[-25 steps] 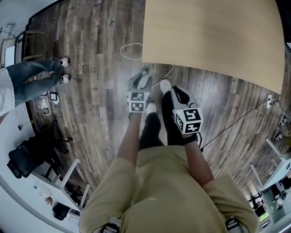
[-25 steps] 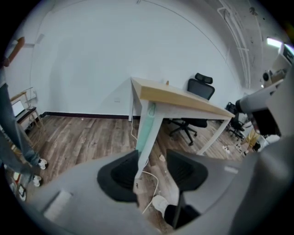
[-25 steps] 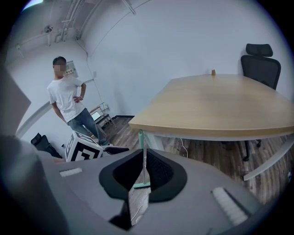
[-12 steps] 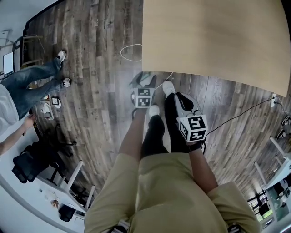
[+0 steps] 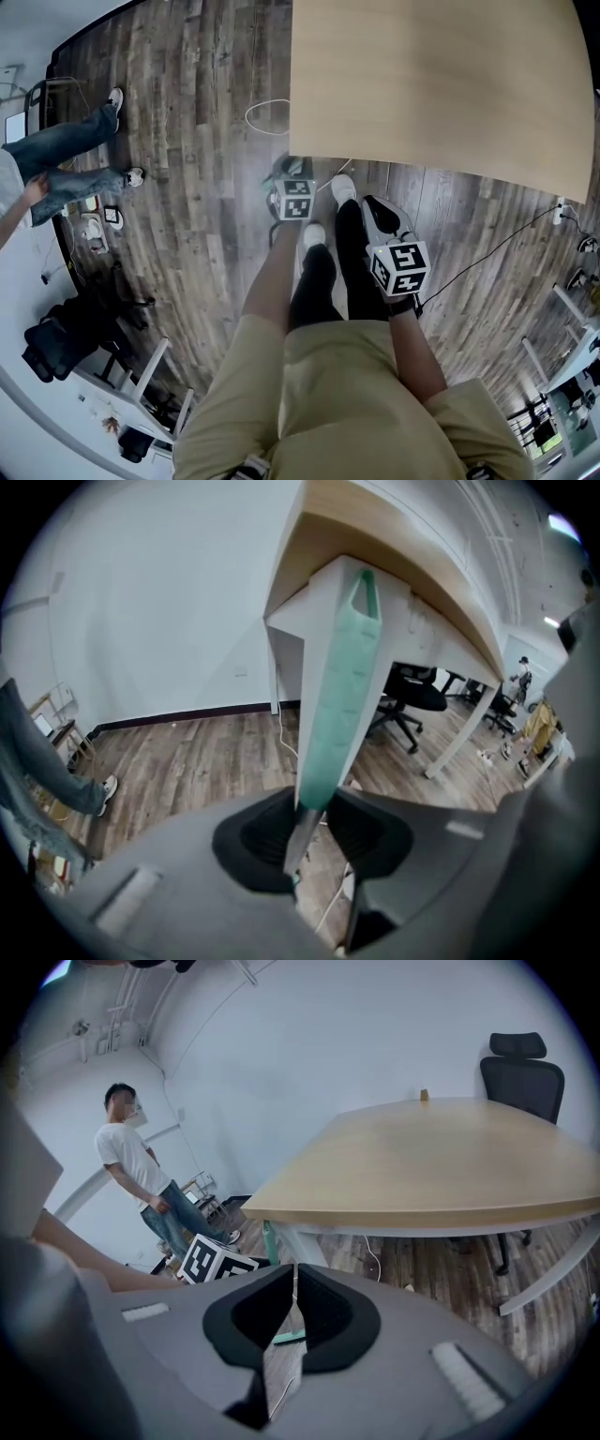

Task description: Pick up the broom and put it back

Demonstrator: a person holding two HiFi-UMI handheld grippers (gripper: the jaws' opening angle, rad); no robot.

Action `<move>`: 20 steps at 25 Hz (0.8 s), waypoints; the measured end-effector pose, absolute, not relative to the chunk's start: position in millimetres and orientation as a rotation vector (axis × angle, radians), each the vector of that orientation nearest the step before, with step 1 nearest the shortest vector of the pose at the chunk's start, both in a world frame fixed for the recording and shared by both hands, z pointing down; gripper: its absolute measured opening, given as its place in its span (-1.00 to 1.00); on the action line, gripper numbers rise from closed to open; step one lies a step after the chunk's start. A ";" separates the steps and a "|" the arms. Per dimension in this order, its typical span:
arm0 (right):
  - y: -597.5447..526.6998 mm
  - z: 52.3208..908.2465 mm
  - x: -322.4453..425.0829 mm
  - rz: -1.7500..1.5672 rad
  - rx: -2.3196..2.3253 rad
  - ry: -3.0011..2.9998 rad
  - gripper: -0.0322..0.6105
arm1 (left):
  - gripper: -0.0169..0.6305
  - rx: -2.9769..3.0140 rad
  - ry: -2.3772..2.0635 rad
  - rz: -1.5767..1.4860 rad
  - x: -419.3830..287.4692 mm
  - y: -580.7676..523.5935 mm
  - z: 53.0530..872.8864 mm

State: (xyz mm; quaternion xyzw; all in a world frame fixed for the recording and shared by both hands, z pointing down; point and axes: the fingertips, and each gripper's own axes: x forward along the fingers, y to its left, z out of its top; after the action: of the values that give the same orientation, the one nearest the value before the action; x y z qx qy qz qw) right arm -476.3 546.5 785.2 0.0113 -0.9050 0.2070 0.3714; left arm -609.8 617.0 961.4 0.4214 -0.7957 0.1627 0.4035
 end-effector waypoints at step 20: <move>591.8 690.0 -479.9 0.427 -0.026 -2.484 -0.88 | -0.69 1.059 -2.043 0.409 -561.4 708.9 866.5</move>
State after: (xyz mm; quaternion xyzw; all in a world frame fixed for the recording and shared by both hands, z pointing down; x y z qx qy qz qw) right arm -479.9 591.8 690.0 -0.0098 -0.9384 0.1612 0.3054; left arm -561.4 708.9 866.5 0.4170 -0.8043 0.1612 0.3915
